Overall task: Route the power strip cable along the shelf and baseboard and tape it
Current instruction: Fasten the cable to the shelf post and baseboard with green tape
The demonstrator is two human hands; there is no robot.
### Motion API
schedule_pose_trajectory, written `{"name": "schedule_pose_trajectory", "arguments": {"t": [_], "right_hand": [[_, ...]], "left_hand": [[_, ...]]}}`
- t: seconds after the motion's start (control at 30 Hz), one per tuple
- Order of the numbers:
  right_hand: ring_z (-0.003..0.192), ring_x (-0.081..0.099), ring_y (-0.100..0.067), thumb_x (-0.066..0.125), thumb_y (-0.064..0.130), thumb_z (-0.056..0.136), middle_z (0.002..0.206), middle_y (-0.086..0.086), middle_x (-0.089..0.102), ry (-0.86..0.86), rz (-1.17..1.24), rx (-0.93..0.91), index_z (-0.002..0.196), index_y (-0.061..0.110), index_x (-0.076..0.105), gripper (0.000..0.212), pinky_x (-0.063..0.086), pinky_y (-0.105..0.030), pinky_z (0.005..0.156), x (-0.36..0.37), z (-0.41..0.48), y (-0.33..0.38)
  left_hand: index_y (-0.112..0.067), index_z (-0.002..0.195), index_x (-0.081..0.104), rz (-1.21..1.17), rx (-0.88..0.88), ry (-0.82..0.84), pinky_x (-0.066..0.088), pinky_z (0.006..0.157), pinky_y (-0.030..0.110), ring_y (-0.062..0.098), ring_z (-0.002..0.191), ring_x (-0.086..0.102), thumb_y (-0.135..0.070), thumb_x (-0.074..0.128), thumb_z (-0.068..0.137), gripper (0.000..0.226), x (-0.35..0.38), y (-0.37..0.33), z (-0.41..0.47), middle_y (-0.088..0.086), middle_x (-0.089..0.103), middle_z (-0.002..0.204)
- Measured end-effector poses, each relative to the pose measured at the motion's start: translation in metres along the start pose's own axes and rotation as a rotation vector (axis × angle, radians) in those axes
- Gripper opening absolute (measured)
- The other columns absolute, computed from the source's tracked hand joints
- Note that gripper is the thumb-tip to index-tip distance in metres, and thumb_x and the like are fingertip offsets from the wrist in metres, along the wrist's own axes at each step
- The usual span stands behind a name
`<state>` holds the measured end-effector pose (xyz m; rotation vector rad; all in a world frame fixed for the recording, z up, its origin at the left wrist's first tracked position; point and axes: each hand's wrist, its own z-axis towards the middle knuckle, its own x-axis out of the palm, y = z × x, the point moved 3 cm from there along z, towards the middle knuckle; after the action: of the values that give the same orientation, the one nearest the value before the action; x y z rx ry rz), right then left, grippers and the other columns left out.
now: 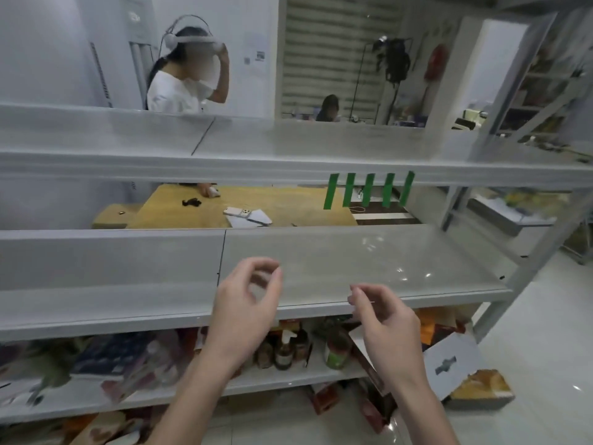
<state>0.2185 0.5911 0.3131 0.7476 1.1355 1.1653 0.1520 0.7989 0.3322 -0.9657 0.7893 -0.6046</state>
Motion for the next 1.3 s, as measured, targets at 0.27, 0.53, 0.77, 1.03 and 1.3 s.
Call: {"name": "schedule_pose_trajectory", "arguments": {"t": [0.27, 0.53, 0.77, 1.03, 1.3], "right_hand": [[0.087, 0.069, -0.005, 0.062, 0.033, 0.097, 0.091, 0.013, 0.073, 0.083, 0.029, 0.098, 0.099, 0.032, 0.070, 0.008, 0.052, -0.016, 0.070, 0.019, 0.080, -0.031], [0.088, 0.068, -0.007, 0.062, 0.032, 0.098, 0.091, 0.013, 0.073, 0.192, 0.073, 0.080, 0.099, 0.031, 0.070, 0.009, 0.054, -0.023, 0.075, 0.018, 0.141, -0.055], [0.085, 0.067, -0.005, 0.062, 0.030, 0.098, 0.091, 0.013, 0.073, 0.269, 0.060, 0.084, 0.099, 0.031, 0.070, 0.008, 0.054, -0.024, 0.075, 0.015, 0.163, -0.084], [0.082, 0.064, -0.004, 0.061, 0.032, 0.099, 0.090, 0.012, 0.070, 0.482, -0.156, -0.001, 0.104, 0.027, 0.069, 0.011, 0.054, -0.028, 0.070, 0.049, 0.143, -0.127], [0.084, 0.068, -0.010, 0.064, 0.027, 0.096, 0.091, 0.008, 0.073, 0.947, -0.196, -0.111, 0.100, 0.024, 0.073, 0.010, 0.053, -0.033, 0.076, 0.159, 0.035, -0.118]], "left_hand": [[-0.022, 0.135, 0.053, -0.095, -0.140, 0.008, 0.045, 0.069, 0.008, -0.007, 0.084, 0.059, -0.031, 0.062, 0.098, 0.038, 0.097, 0.000, 0.122, -0.017, 0.059, 0.120], [-0.021, 0.098, 0.072, -0.091, -0.143, -0.121, 0.055, 0.076, 0.024, 0.009, 0.083, 0.068, -0.030, 0.071, 0.093, 0.011, 0.141, 0.007, 0.167, -0.010, 0.073, 0.092], [-0.021, 0.080, 0.074, -0.112, -0.109, -0.198, 0.046, 0.066, 0.013, -0.002, 0.067, 0.062, -0.024, 0.074, 0.091, 0.012, 0.134, -0.007, 0.149, -0.009, 0.074, 0.072], [-0.020, 0.088, 0.074, -0.015, -0.407, -0.091, 0.058, 0.080, 0.033, 0.015, 0.083, 0.070, -0.023, 0.073, 0.091, 0.004, 0.110, 0.028, 0.035, -0.003, 0.075, 0.083], [-0.018, 0.088, 0.073, -0.125, -0.918, -0.582, 0.052, 0.069, 0.020, 0.005, 0.072, 0.063, -0.026, 0.075, 0.088, 0.008, 0.015, 0.099, -0.138, 0.007, 0.075, 0.088]]}}
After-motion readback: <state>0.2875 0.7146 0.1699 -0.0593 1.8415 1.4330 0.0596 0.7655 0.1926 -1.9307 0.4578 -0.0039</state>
